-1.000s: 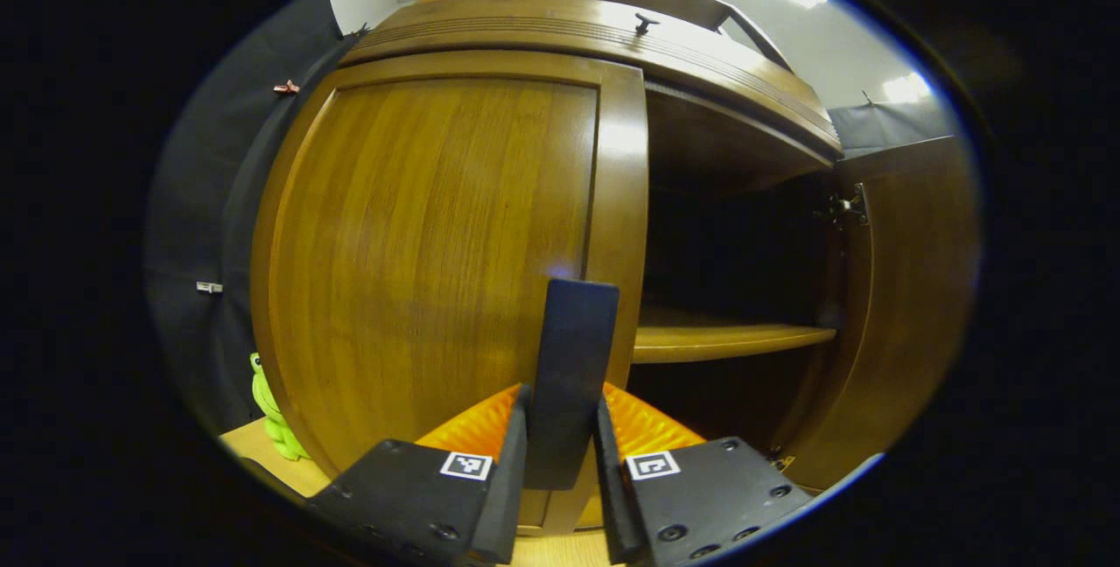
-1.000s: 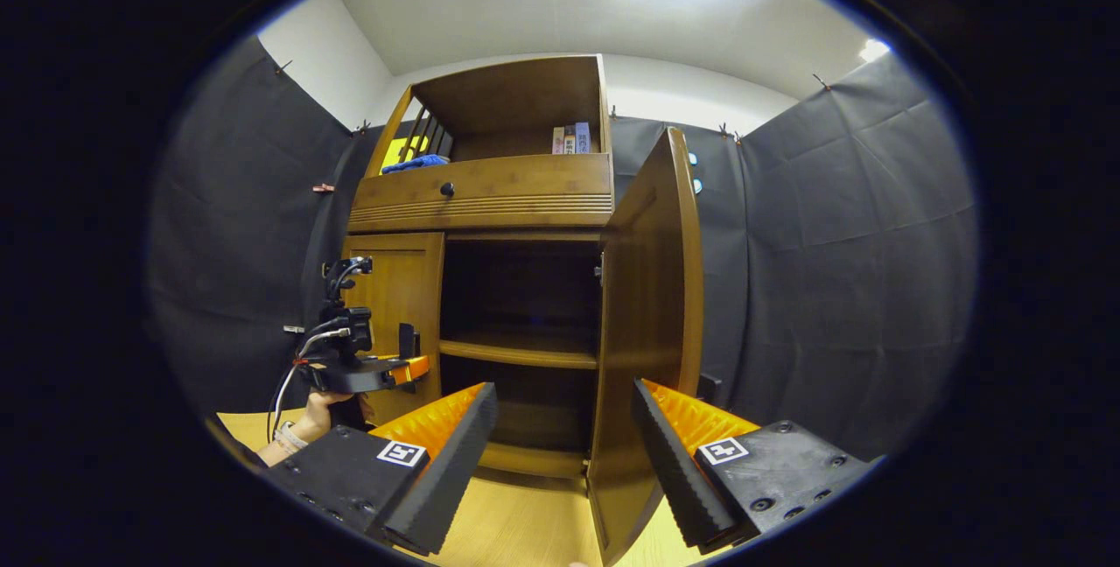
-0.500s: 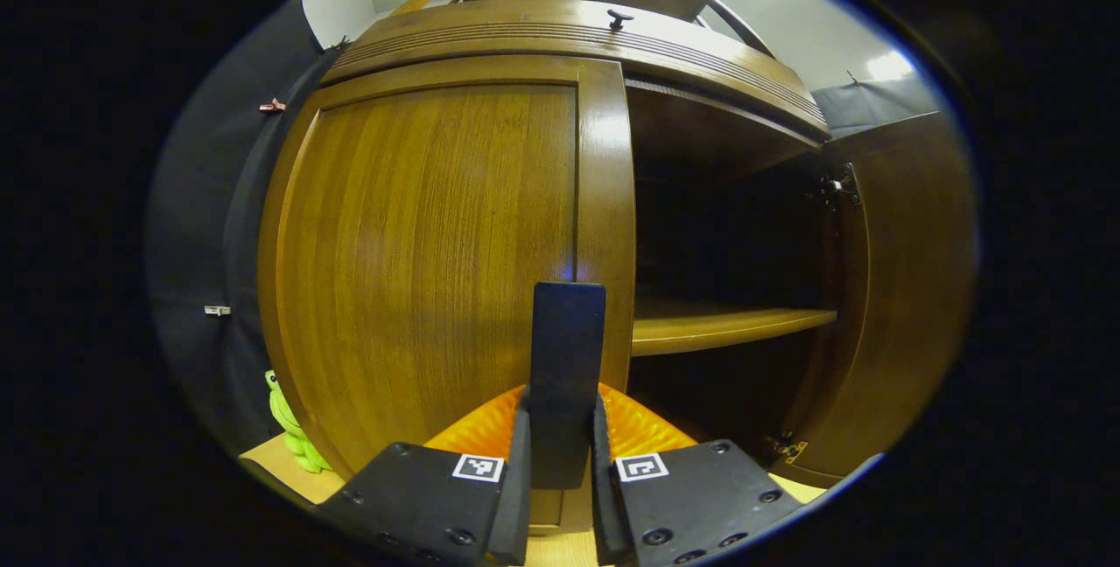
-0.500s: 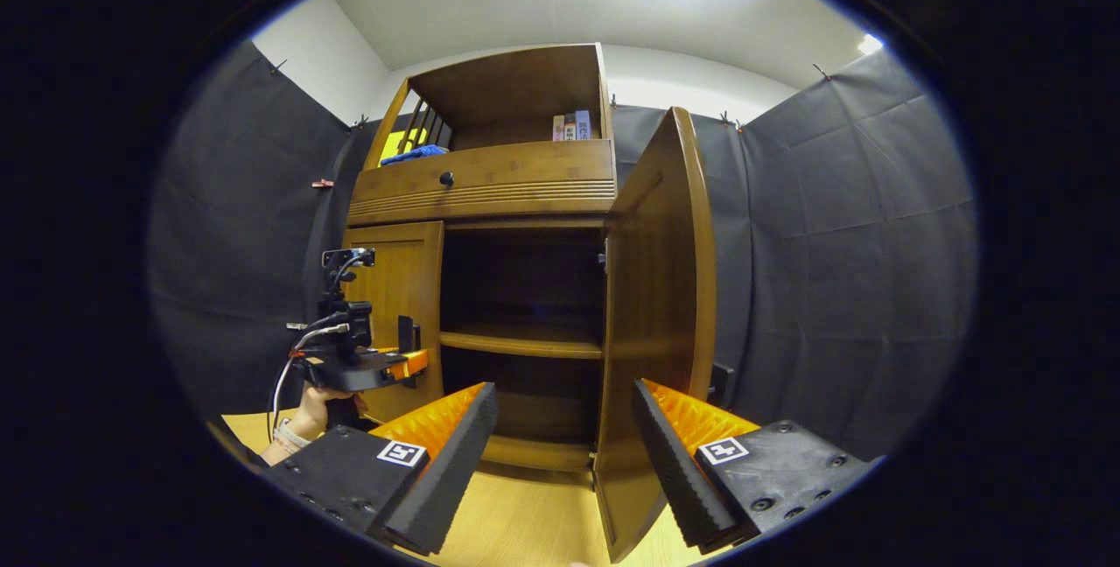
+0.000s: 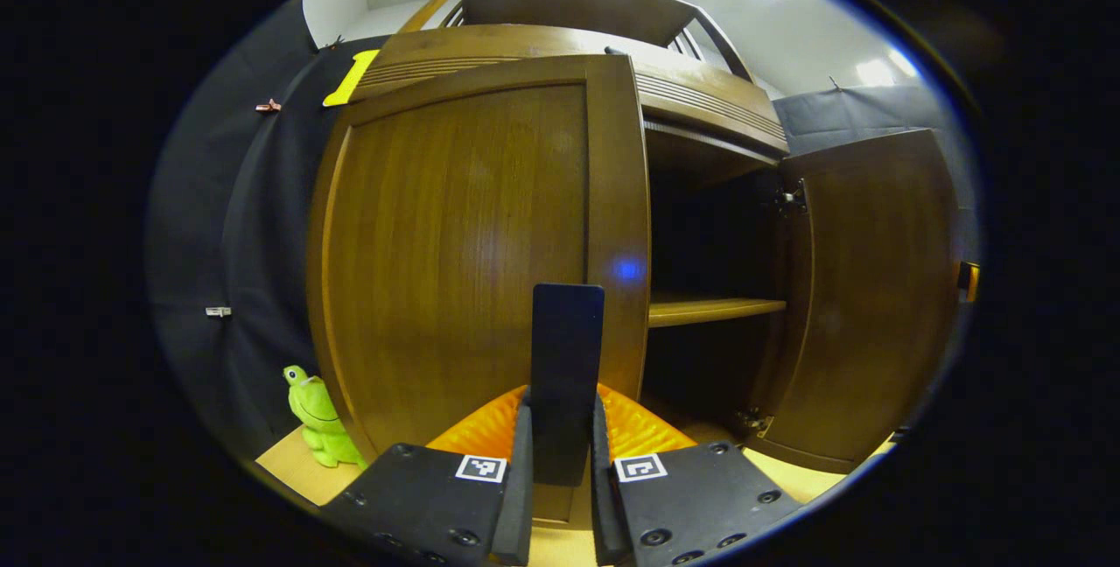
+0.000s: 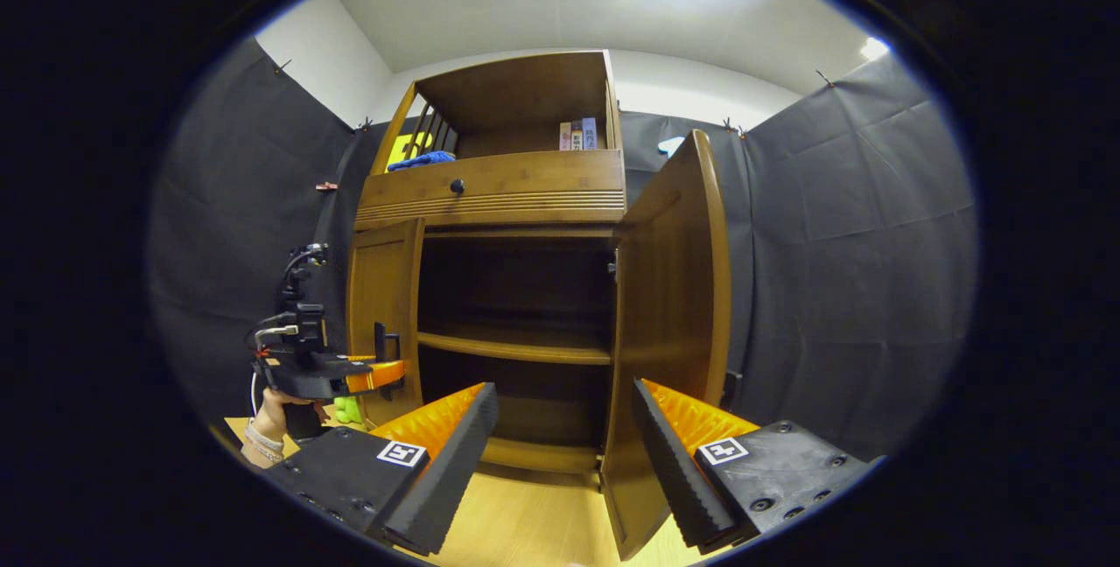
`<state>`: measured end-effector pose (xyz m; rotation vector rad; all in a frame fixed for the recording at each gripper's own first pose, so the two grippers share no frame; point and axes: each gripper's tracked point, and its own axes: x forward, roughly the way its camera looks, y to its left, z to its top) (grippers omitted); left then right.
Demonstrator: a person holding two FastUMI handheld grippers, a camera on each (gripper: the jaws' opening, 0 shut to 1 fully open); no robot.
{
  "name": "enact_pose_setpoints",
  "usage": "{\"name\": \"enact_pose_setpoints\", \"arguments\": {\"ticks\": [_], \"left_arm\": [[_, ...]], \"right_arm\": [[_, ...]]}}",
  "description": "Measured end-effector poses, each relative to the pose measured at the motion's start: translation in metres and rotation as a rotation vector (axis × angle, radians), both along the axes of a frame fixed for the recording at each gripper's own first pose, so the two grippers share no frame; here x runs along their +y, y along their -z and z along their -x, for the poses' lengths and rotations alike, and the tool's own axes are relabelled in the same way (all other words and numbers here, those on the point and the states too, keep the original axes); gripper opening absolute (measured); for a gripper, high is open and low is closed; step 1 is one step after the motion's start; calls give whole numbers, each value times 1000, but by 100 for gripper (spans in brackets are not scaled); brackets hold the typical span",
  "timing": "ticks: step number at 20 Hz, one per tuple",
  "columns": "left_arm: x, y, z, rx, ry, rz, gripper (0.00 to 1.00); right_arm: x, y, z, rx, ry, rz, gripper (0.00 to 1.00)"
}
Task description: Open the right door of the double-door shoe cabinet with the right hand, and open the left door with the left hand.
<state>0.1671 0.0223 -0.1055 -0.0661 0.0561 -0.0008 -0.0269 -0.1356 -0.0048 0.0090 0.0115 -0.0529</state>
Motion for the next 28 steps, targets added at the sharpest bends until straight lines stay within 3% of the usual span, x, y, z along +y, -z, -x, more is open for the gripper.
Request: {"name": "enact_pose_setpoints", "arguments": {"ticks": [15, 23, 28], "left_arm": [[53, -5, 97, 8, -43, 8, 28], [97, -6, 137, 23, -149, -19, 22], [130, -8, 158, 35, -241, -47, 12]], "right_arm": [[71, -4, 2, 10, -117, 3, 96], [91, -1, -6, 7, -172, -33, 97], [107, 0, -10, 10, -198, -48, 97]]}}
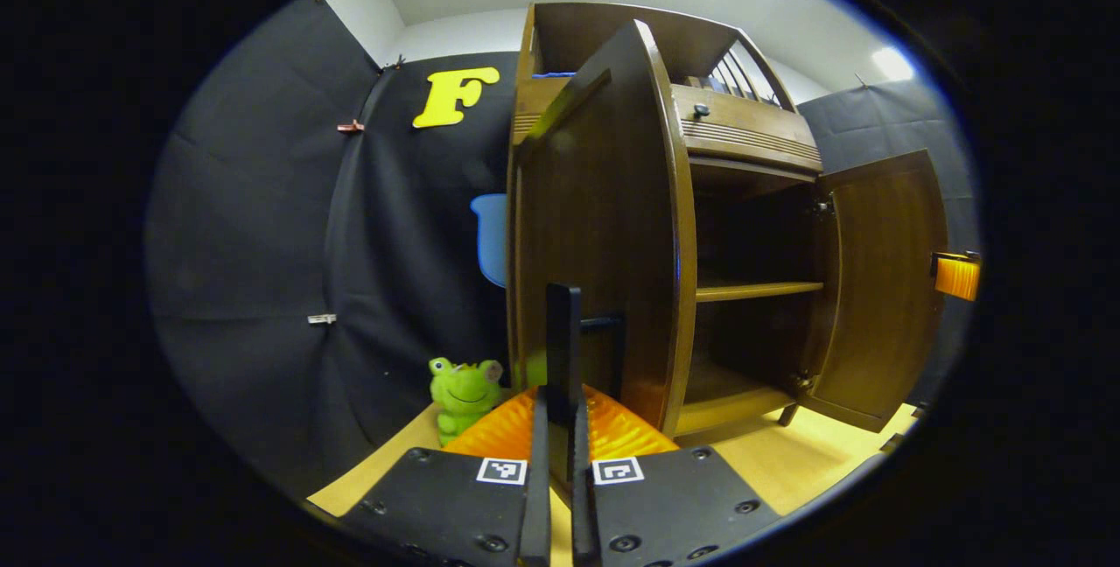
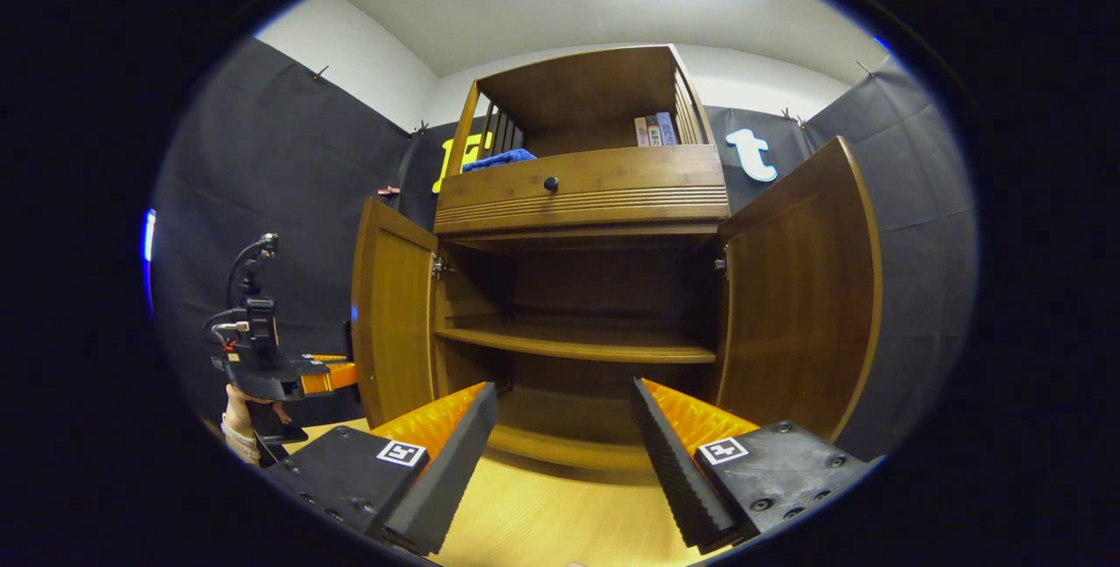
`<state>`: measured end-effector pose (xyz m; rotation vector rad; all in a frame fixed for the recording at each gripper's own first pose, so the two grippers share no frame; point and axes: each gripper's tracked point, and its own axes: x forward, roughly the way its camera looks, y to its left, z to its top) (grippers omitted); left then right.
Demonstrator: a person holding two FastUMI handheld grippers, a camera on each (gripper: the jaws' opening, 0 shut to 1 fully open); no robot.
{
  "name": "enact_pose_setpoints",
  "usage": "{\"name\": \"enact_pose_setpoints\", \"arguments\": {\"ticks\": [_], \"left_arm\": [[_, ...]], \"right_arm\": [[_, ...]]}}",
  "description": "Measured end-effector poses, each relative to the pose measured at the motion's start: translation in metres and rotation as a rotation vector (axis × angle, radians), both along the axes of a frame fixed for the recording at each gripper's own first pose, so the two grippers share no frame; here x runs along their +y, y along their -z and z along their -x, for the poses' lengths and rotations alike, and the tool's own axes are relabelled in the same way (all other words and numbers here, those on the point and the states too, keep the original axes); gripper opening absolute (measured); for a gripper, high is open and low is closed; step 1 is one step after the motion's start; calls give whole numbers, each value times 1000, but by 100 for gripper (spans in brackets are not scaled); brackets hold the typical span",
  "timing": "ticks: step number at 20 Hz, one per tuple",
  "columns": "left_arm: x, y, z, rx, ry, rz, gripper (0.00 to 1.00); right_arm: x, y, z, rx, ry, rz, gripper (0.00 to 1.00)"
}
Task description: Open the right door of the double-door shoe cabinet with the right hand, and open the left door with the left hand.
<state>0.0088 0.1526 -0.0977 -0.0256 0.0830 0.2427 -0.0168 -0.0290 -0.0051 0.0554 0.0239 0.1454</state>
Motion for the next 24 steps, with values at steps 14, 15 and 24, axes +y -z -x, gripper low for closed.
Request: {"name": "enact_pose_setpoints", "arguments": {"ticks": [14, 15, 24], "left_arm": [[61, -13, 47, -13, -109, -48, 5], [61, -16, 49, -22, -103, -43, 5], [17, -69, 67, -97, -16, -56, 5]], "right_arm": [[28, 5, -14, 12, -18, -15, 95], [29, 6, -14, 16, -12, -20, 95], [19, -4, -7, -2, 71, -14, 97]]}}
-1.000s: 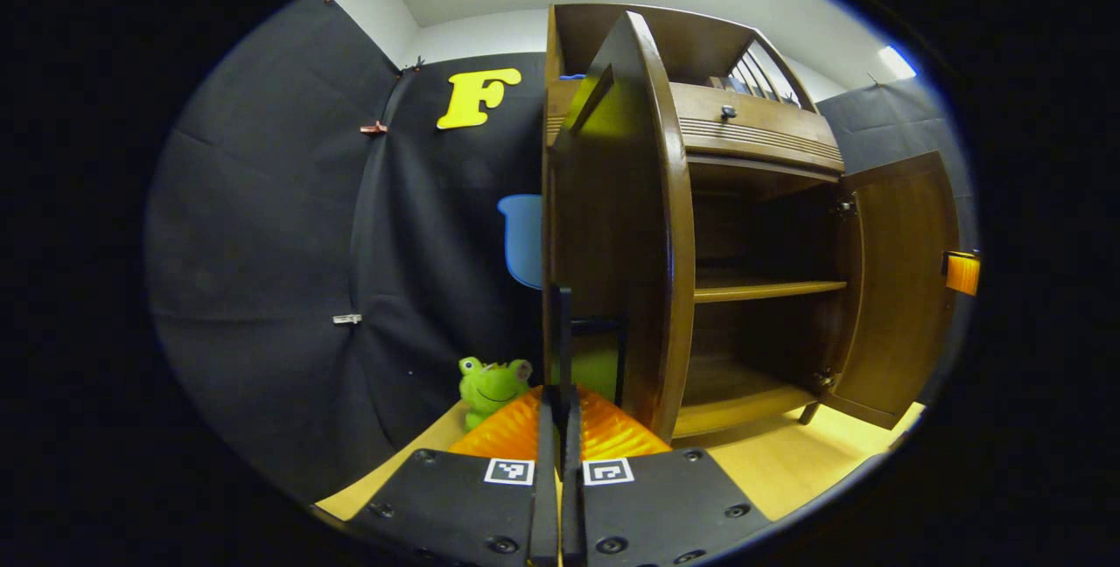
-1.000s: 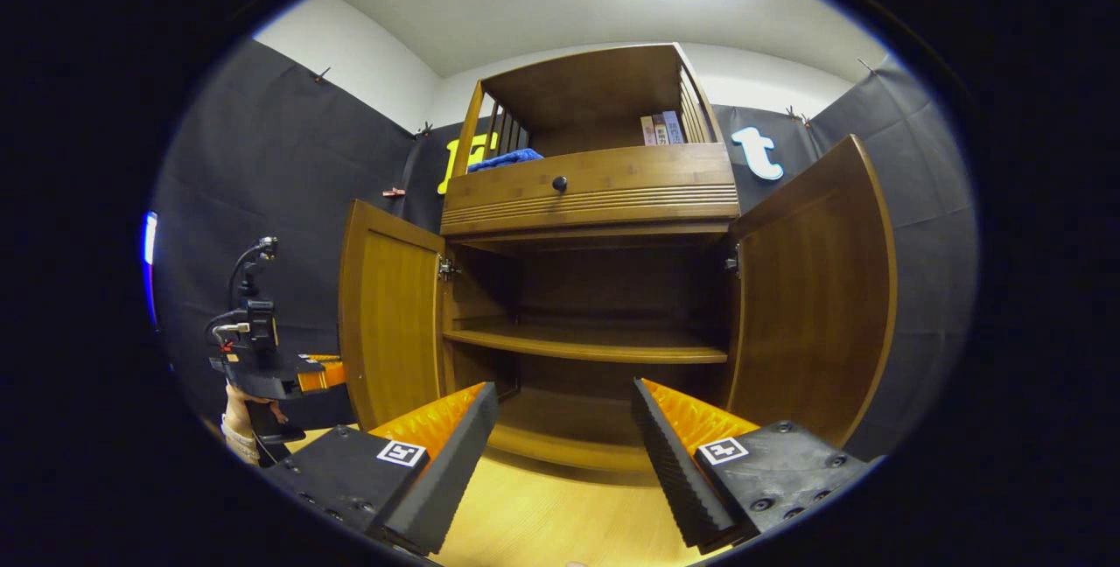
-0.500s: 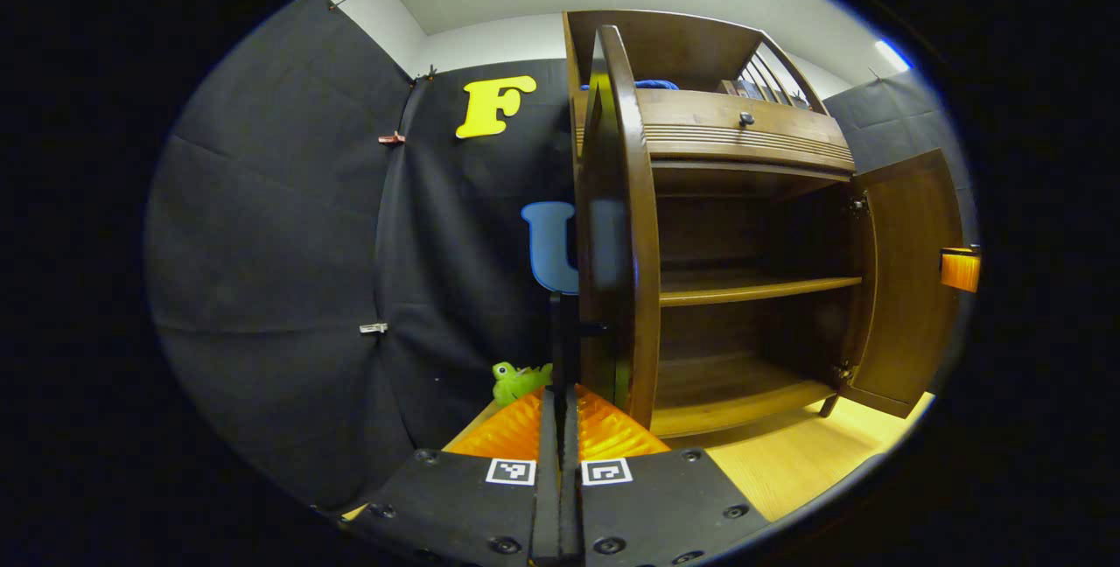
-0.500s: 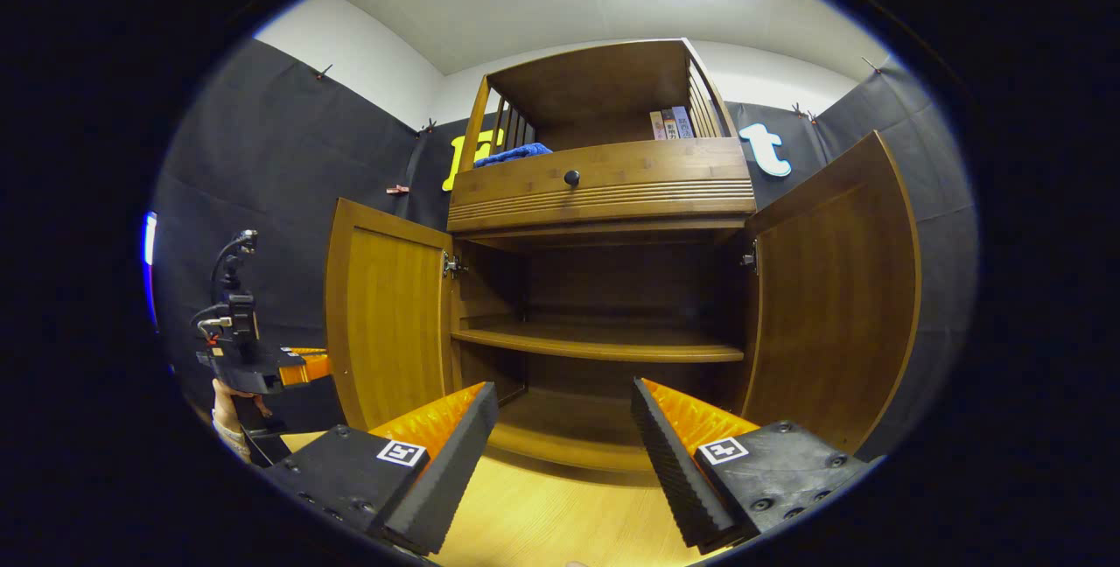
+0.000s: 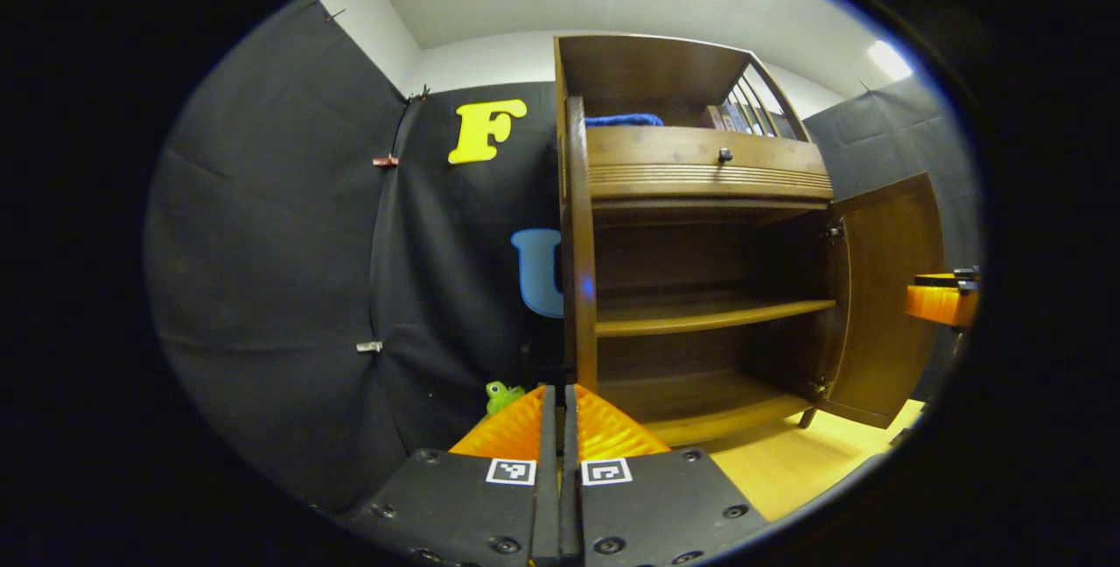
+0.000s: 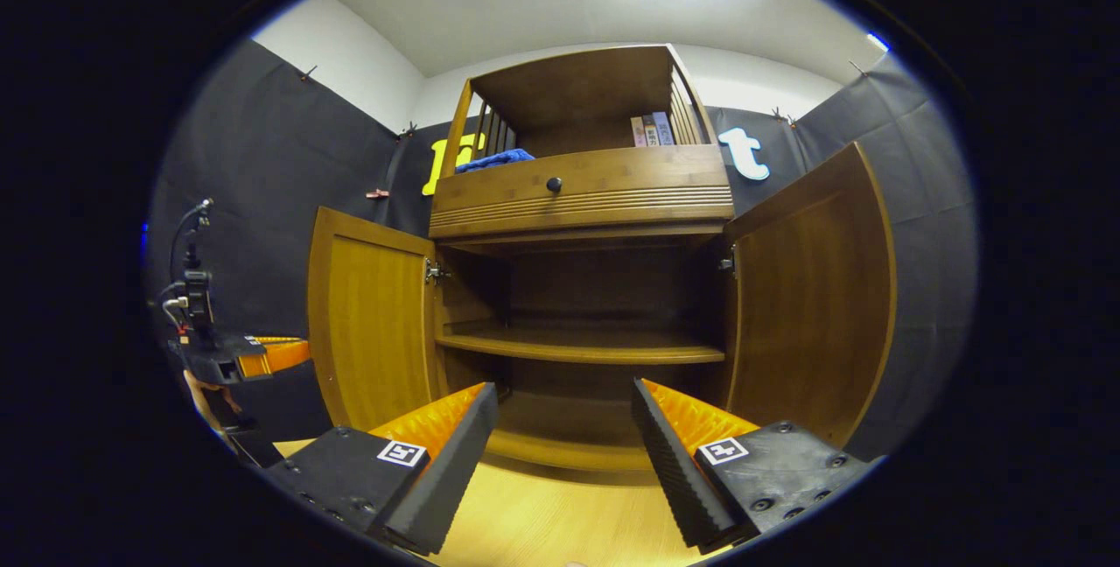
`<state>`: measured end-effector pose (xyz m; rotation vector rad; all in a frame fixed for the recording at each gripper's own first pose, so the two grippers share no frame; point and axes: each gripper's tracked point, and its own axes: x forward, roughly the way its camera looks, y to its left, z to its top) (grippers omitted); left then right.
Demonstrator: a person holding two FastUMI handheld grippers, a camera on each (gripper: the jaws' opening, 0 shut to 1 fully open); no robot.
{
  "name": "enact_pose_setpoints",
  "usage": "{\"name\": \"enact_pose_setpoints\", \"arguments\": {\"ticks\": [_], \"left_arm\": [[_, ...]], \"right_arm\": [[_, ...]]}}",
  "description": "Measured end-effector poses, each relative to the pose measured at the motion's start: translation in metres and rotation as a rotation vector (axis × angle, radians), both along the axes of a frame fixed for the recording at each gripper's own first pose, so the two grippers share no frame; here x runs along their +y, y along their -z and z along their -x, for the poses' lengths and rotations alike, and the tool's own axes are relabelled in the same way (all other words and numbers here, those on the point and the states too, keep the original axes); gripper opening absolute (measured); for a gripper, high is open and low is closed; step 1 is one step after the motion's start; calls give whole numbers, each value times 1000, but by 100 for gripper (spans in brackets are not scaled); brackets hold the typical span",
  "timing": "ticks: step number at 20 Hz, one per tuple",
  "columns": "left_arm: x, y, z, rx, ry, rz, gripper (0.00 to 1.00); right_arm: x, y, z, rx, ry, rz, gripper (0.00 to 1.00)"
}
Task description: Open the right door of the double-door shoe cabinet with the right hand, and open the left door with the left hand.
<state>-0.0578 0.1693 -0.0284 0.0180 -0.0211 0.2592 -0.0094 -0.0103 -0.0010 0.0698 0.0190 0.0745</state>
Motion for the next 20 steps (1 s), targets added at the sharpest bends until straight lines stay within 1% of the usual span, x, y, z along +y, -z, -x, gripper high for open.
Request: {"name": "enact_pose_setpoints", "arguments": {"ticks": [2, 3, 5, 7, 9, 10, 13, 15, 16, 17, 20], "left_arm": [[-34, -17, -9, -16, 104, 33, 4], [-49, -22, -12, -20, 140, 34, 5], [-69, -37, -19, -43, 173, 18, 5], [-99, -42, -27, -54, 236, 23, 4], [-124, -36, -32, -33, 300, 36, 35], [-132, -37, -32, -26, 315, 33, 51], [-134, -35, -38, -10, 277, -11, 99], [-141, -34, -46, -6, 278, -9, 99], [-146, -33, -47, -6, 289, -1, 96], [-149, -34, -48, -10, 296, 8, 99], [-149, -38, -47, -25, 285, 13, 96]], "right_arm": [[-2, -1, 1, 8, 12, 8, 97], [-4, -2, 1, 11, 17, 16, 97], [-6, -4, 1, 16, 27, 31, 97], [-7, -5, 4, 18, 29, 39, 97], [-11, -5, 8, 22, 36, 48, 97], [-12, -4, 9, 24, 36, 50, 97], [-16, -7, 12, 24, 40, 51, 97], [-18, -9, 15, 18, 39, 52, 97], [-19, -12, 15, 12, 40, 54, 97], [-20, -13, 16, 8, 40, 56, 96], [-25, -17, 18, -4, 48, 57, 97]]}}
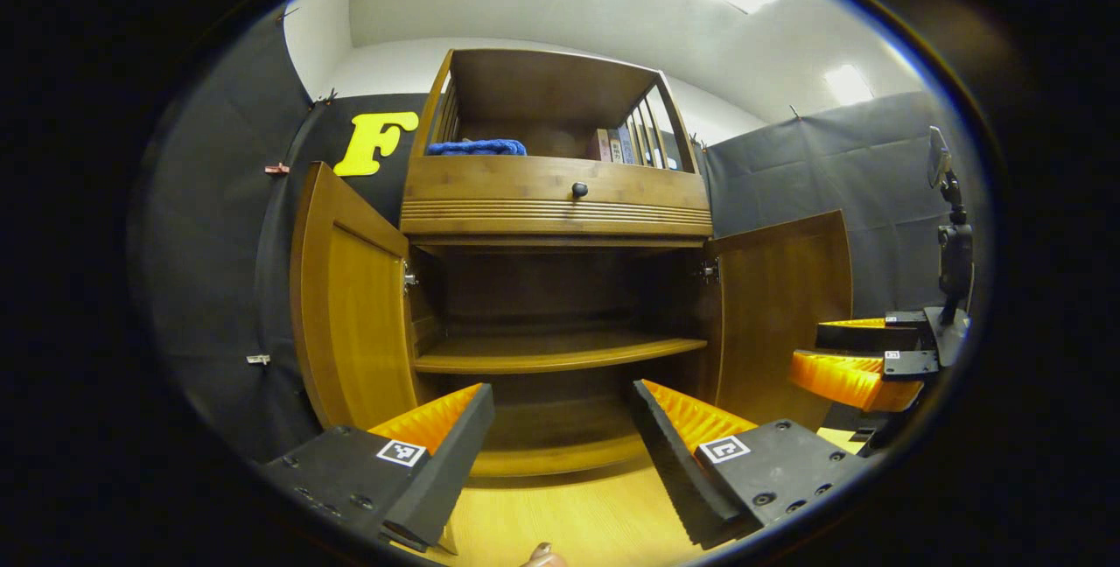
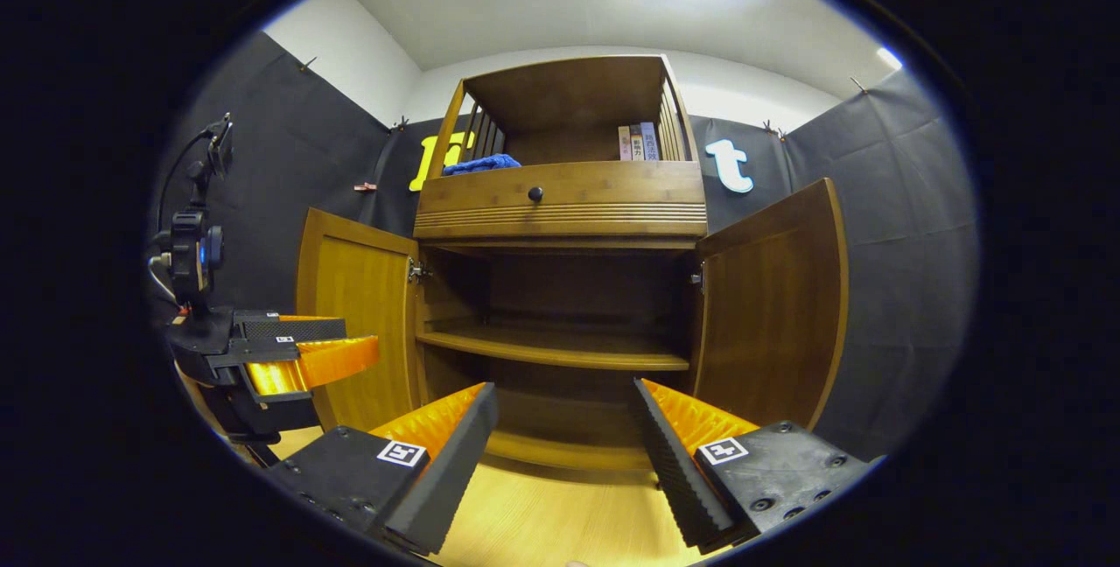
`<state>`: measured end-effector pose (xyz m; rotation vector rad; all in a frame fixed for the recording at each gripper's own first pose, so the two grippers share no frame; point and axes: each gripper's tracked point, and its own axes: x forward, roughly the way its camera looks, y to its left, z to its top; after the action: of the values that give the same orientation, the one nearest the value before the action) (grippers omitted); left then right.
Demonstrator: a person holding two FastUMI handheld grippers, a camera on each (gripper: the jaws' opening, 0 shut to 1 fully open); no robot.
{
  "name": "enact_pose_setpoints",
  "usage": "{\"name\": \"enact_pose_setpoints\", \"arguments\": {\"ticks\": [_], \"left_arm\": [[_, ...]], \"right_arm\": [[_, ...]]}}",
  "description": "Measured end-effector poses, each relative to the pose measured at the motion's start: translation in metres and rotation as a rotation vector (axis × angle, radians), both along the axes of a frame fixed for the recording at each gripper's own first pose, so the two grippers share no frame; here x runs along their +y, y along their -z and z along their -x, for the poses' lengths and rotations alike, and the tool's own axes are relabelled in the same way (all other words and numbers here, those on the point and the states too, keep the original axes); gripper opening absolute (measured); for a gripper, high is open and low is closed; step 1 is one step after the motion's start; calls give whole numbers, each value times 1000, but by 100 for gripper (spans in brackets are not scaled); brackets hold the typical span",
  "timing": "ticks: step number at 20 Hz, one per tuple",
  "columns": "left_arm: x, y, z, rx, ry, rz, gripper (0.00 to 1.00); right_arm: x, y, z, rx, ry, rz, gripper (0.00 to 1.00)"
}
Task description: Open the right door of the double-door shoe cabinet with the right hand, and open the left door with the left hand.
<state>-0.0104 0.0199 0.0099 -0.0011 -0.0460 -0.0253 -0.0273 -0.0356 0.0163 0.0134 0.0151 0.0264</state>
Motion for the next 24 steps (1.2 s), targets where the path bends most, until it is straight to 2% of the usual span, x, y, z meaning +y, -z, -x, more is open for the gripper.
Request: {"name": "enact_pose_setpoints", "arguments": {"ticks": [6, 8, 9, 10, 13, 15, 18, 22, 24], "left_arm": [[-6, 3, -5, 6, 1, -12, 99], [-7, 3, -7, 7, -3, -16, 99], [-7, 3, -7, 6, -5, -15, 96], [-8, 3, -8, 4, -5, -12, 99], [-7, 3, -8, 6, -8, -5, 99], [-4, 4, -9, 5, -19, -8, 96], [-7, 7, -11, 13, -9, -2, 99], [-5, 7, -13, 13, -14, 0, 96], [-5, 6, -15, 8, -22, 10, 98]], "right_arm": [[-7, -3, 1, -11, 13, -8, 99], [-7, -2, 1, -9, 11, -8, 99], [-7, -3, 1, -9, 9, -7, 97], [-7, -2, 1, -11, 9, -6, 96], [-7, -4, 1, -13, 6, -5, 96], [-7, -5, 1, -16, 3, -6, 96], [-9, -5, 0, -18, 5, -7, 97], [-9, -7, -3, -22, 6, -5, 95], [-8, -7, -5, -24, -3, 0, 95]]}}
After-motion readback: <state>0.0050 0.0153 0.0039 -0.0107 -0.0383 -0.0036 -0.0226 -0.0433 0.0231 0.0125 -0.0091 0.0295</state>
